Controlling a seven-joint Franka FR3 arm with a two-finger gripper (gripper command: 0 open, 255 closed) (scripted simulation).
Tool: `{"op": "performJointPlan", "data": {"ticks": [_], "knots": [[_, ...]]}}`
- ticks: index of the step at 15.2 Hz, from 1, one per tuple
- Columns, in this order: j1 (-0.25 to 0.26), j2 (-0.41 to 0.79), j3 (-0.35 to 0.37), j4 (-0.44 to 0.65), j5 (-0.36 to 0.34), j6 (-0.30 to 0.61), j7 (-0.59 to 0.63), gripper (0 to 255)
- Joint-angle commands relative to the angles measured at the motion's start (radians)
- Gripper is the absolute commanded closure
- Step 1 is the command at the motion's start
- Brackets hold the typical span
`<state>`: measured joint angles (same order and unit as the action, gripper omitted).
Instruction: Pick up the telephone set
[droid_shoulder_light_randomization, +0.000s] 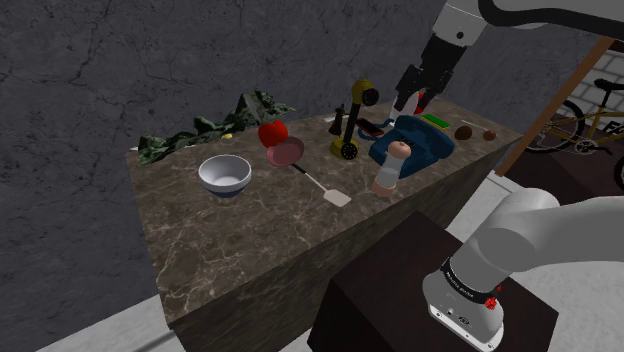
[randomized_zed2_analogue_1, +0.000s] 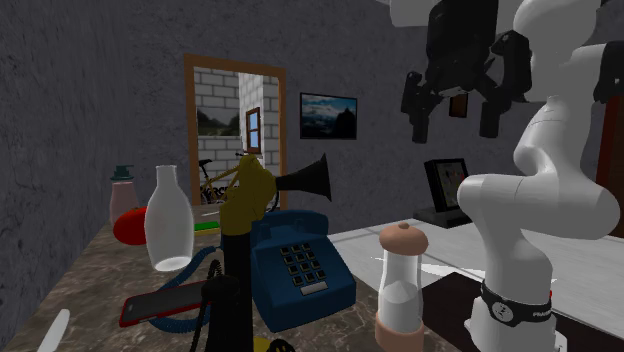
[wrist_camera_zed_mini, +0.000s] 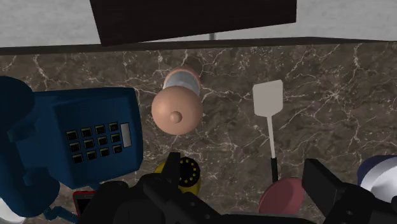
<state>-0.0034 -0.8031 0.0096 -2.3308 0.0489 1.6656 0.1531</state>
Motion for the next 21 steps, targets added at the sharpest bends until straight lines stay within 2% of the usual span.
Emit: {"op": "performJointPlan", "data": {"ticks": [1, 11, 21], "knots": [[0.000, 0.000, 0.000, 0.000, 0.000, 0.000, 0.000, 0], [-0.072, 0.435, -0.013, 0.299, -0.005, 0.064, 0.135, 0], [-0.128, 0.858, -0.059, 0.710, 0.004, 0.003, 0.253, 0]]}}
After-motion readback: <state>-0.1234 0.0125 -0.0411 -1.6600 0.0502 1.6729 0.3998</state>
